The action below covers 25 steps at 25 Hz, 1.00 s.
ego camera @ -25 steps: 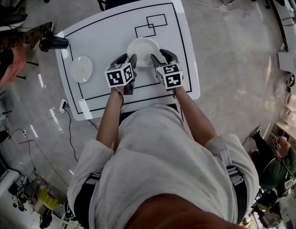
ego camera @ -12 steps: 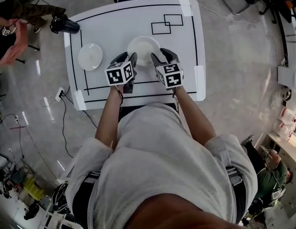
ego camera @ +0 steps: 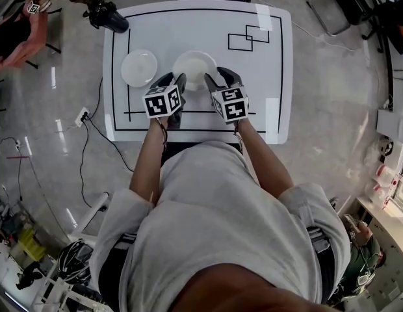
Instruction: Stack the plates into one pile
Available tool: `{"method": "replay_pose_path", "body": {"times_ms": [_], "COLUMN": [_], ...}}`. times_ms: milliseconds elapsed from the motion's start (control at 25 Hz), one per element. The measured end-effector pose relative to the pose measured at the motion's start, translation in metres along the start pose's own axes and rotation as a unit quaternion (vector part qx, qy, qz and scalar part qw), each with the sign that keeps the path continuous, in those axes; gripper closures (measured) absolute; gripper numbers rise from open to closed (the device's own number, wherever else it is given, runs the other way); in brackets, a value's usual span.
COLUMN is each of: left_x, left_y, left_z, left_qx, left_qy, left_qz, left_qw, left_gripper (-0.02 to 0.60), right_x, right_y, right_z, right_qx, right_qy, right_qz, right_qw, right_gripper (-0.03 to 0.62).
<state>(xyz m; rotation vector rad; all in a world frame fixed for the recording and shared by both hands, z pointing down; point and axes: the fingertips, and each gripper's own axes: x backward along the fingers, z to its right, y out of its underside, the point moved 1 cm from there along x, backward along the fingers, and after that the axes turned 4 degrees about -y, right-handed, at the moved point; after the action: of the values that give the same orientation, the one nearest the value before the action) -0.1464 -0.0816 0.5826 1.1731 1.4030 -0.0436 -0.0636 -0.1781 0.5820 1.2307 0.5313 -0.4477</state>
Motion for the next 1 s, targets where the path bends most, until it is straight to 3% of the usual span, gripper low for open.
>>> {"method": "replay_pose_path", "body": {"times_ms": [1000], "left_x": [0.051], "left_y": [0.018], "left_z": [-0.124], "left_qx": [0.063], "left_qy": [-0.043], "left_qz": [0.015], "left_qw": [0.9969], "left_gripper": [0.413], "right_x": [-0.064], "right_y": [-0.016], "right_z": [-0.117], "right_qx": [0.062], "right_qy": [-0.055], "right_qz": [-0.03], "right_qw": [0.996], "right_gripper": [0.404]}}
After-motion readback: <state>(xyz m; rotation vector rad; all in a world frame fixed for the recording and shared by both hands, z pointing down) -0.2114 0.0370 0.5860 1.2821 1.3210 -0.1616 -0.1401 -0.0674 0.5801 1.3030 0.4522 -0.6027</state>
